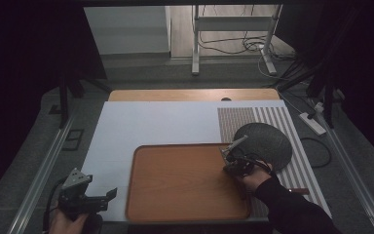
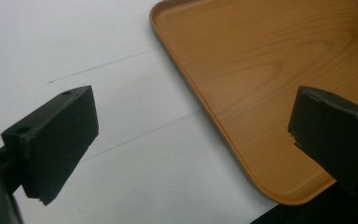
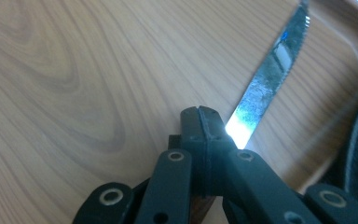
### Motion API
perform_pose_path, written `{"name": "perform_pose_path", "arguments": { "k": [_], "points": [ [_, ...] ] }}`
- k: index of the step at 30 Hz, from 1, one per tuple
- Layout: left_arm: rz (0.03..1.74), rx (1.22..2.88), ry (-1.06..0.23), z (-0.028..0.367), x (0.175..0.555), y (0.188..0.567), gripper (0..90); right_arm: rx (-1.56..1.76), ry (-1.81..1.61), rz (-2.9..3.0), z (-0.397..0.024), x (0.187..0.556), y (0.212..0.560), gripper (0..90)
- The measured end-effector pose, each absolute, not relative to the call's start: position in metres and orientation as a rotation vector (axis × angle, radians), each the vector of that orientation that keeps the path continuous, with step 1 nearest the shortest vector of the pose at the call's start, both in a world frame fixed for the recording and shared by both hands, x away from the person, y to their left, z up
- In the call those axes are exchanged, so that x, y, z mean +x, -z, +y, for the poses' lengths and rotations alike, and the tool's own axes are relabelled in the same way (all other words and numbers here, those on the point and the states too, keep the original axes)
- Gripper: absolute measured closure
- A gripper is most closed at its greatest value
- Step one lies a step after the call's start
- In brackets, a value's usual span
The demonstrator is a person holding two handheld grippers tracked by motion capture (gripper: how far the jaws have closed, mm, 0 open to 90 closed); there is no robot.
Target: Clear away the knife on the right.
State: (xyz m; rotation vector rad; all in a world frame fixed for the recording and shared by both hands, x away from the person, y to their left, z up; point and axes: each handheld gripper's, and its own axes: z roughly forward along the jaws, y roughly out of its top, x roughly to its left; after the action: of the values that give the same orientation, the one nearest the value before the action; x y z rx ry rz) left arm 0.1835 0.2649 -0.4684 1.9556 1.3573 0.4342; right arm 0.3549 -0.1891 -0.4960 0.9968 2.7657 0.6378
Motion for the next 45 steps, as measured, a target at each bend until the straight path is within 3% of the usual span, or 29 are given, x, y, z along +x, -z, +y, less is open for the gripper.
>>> {"name": "perform_pose_path", "arguments": {
  "k": [15, 21, 28, 31, 36, 45],
  "points": [
    [1.356, 1.956, -0.434, 0.265, 0.184, 0.468, 1.9, 1.084, -0.621, 2.754, -0.21, 0.352, 0.495, 89.5],
    [1.356, 1.958, -0.436, 0.264, 0.184, 0.468, 1.9, 1.072, -0.652, 2.75, -0.208, 0.352, 0.492, 82.0],
    [1.357, 1.959, -0.436, 0.264, 0.184, 0.468, 1.9, 1.012, -0.741, 2.723, -0.199, 0.349, 0.485, 61.2],
    [1.358, 1.957, -0.434, 0.265, 0.184, 0.468, 1.9, 1.011, -0.747, 2.725, -0.198, 0.35, 0.484, 45.3],
    [1.359, 1.954, -0.43, 0.265, 0.184, 0.468, 1.9, 1.006, -0.741, 2.676, -0.198, 0.349, 0.482, 11.5],
    [1.36, 1.951, -0.428, 0.266, 0.184, 0.469, 1.9, 1.002, -0.811, 2.655, -0.215, 0.345, 0.471, 3.8]
  ]
}}
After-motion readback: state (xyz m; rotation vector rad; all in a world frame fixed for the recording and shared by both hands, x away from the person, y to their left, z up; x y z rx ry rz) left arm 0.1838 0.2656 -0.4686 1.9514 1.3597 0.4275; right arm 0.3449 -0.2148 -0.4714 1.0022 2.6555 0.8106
